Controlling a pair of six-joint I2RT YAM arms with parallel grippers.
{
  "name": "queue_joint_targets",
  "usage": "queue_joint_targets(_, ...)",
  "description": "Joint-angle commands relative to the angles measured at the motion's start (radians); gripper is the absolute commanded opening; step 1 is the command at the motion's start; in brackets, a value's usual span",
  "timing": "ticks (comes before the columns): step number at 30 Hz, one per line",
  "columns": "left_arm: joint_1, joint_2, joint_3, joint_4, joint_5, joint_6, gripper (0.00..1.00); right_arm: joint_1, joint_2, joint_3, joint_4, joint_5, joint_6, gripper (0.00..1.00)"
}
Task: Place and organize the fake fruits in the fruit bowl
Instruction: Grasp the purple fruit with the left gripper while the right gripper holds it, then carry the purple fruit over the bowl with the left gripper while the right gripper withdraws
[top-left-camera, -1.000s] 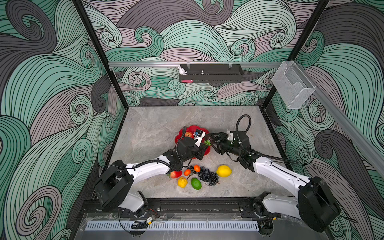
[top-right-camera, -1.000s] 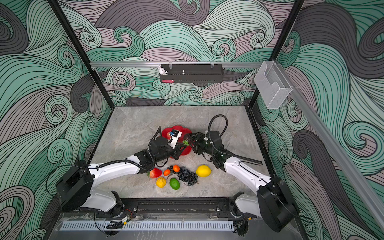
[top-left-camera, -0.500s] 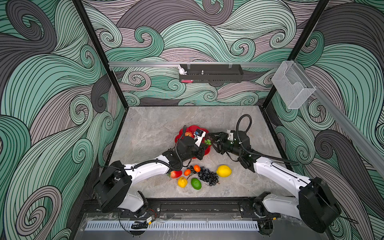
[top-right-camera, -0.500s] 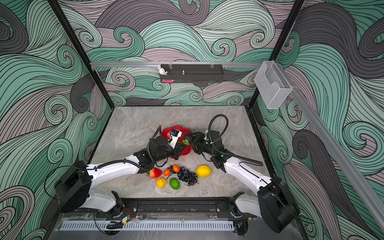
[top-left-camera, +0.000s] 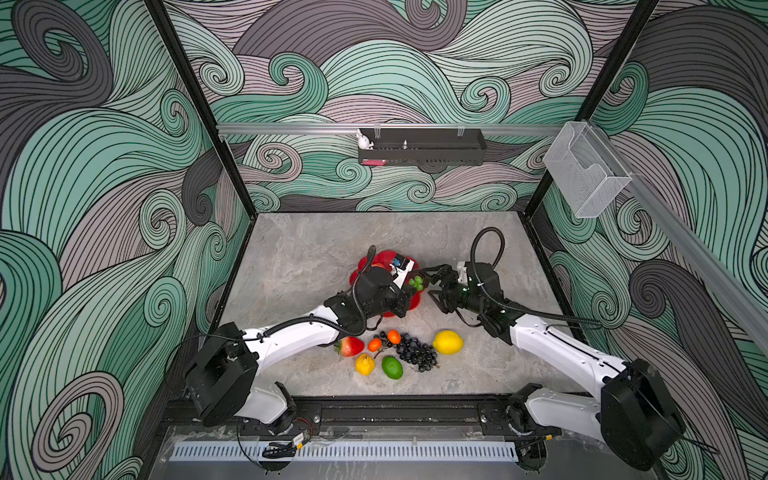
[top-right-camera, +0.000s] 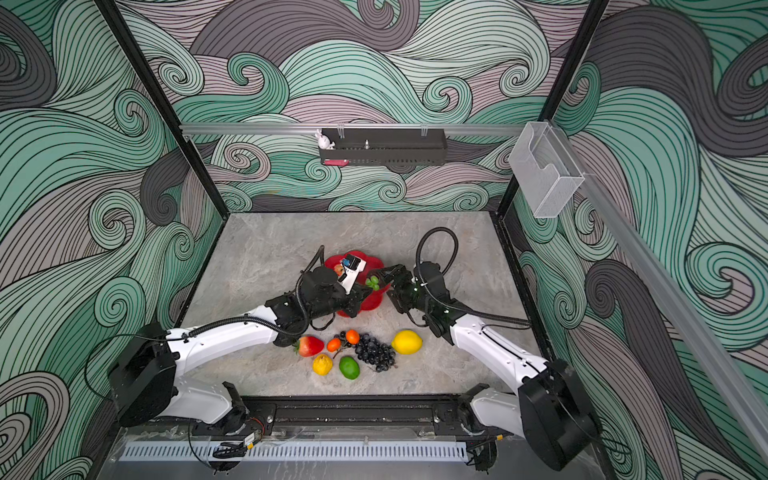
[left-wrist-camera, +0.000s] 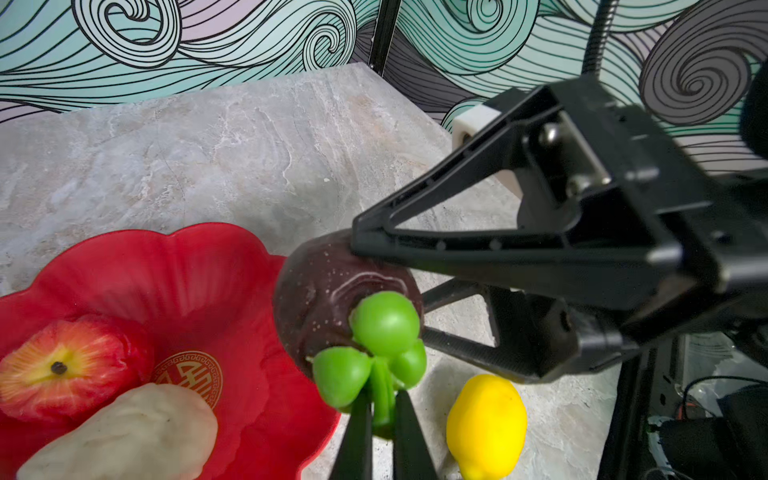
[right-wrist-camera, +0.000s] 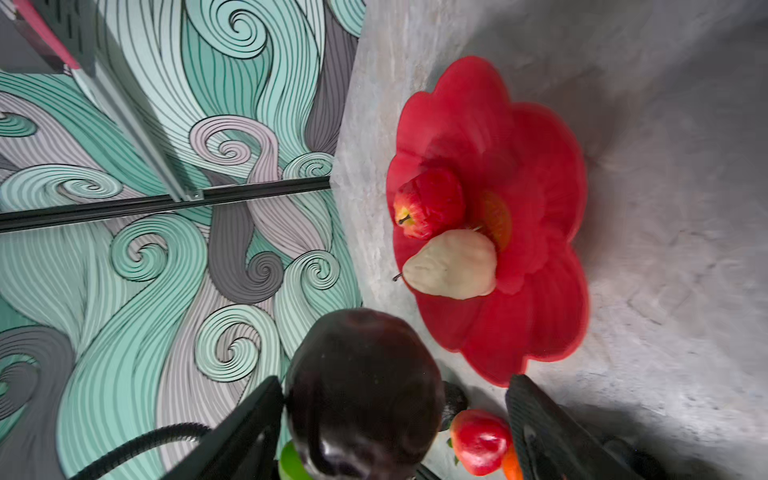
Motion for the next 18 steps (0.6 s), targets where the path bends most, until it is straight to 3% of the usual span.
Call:
queue_joint_targets(1,0.020,-0.021,0.080,-0.177,0.025,0.035,0.08,-0.039,-0.055,0.037,-0.159,0.053,-0.188,0.89)
queue_joint_targets(4,0.053,0.012,0.151,-0.332,0.097,0.053,0.08,-0.077,-0.116,0.034,-0.239,0.084,-0.297,0.91)
queue_joint_targets(8,0.092,0.112,0.317,-0.619,0.114,0.076,0.08,-0.098,-0.217,0.014,-0.338,0.146,-0.421,0.91)
queue_joint_targets(13,0.177,0.260,0.536,-0.892,0.212,0.073,0.08,-0.100,-0.324,-0.034,-0.404,0.182,-0.489,0.91)
queue_joint_targets(18,0.206,0.421,0.749,-1.083,0.238,0.110,0.08,-0.102,-0.393,-0.070,-0.464,0.195,-0.531,0.91)
